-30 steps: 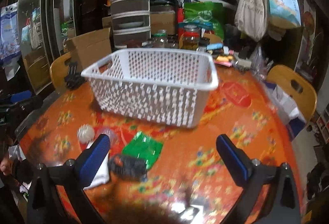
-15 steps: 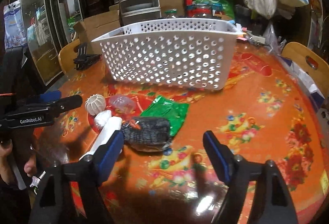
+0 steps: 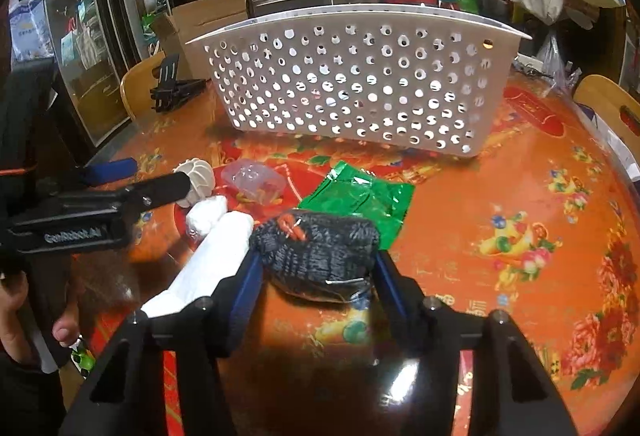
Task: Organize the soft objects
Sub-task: 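Grasp the black knit bundle with the right tool while the left tool grasps the white ribbed cup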
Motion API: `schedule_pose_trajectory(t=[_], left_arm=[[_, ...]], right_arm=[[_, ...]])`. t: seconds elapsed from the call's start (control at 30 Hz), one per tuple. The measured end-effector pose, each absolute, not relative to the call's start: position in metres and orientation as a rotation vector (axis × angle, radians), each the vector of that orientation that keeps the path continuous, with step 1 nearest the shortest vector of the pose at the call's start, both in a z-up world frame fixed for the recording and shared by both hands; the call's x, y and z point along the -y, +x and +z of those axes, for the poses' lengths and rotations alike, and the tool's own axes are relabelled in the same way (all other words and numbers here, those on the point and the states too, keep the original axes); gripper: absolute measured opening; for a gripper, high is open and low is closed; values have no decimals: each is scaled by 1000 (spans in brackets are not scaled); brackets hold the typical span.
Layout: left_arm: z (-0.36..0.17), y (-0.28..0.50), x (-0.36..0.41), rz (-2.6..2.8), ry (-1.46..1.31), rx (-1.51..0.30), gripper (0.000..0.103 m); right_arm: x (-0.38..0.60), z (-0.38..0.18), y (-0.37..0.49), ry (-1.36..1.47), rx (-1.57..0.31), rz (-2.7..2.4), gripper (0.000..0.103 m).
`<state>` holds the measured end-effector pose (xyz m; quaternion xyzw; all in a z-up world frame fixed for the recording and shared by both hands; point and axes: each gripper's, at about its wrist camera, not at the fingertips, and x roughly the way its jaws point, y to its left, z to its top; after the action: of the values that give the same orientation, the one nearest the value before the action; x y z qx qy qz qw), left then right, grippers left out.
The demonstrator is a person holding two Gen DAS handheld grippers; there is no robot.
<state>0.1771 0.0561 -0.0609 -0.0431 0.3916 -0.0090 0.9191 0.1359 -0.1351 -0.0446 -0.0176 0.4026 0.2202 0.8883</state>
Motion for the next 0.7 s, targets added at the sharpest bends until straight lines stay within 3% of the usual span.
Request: schedule_pose_trajectory(t=[0.17, 0.27, 0.33, 0.47, 0.53, 0.7], left_arm=[[-64, 179, -52, -16, -73, -805, 95], [-65, 179, -49, -16, -68, -805, 86], [-67, 181, -47, -21, -65, -812, 72], [-68, 181, -47, -31, -70, -814, 55], [-69, 181, -46, -52, -68, -815, 40], [-65, 175, -44, -63, -56, -783, 40]], right_arm=[[149, -40, 131, -10, -815, 439, 54], [158, -35, 129, 7, -802, 429, 54], [165, -31, 127, 15, -792, 422, 54], [174, -27, 123, 26, -779, 415, 54], [176, -25, 122, 27, -774, 413, 54], [181, -23, 119, 29, -766, 410, 54]])
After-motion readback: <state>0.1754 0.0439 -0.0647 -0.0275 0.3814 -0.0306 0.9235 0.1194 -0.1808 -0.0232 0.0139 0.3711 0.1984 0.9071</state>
